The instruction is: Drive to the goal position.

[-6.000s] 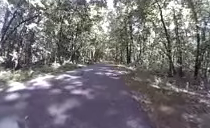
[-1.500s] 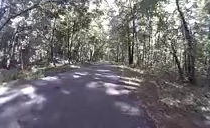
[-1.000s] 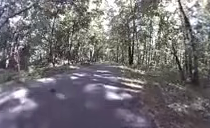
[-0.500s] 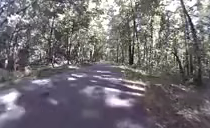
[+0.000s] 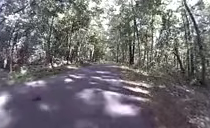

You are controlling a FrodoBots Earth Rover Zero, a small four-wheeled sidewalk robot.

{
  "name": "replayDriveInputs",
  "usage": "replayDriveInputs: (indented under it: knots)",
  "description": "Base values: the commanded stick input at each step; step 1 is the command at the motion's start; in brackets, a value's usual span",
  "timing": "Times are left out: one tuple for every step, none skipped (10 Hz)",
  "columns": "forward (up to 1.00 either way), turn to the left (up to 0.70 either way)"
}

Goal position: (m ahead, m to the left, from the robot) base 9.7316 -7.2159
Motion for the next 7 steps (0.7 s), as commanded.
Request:
replayDriveInputs:
  knots:
    - [0.45, 0.0]
    - [0.45, 0.0]
    - [0.45, 0.0]
    - [0.45, 0.0]
    - [0.45, 0.0]
    - [0.45, 0.0]
    - [0.45, 0.0]
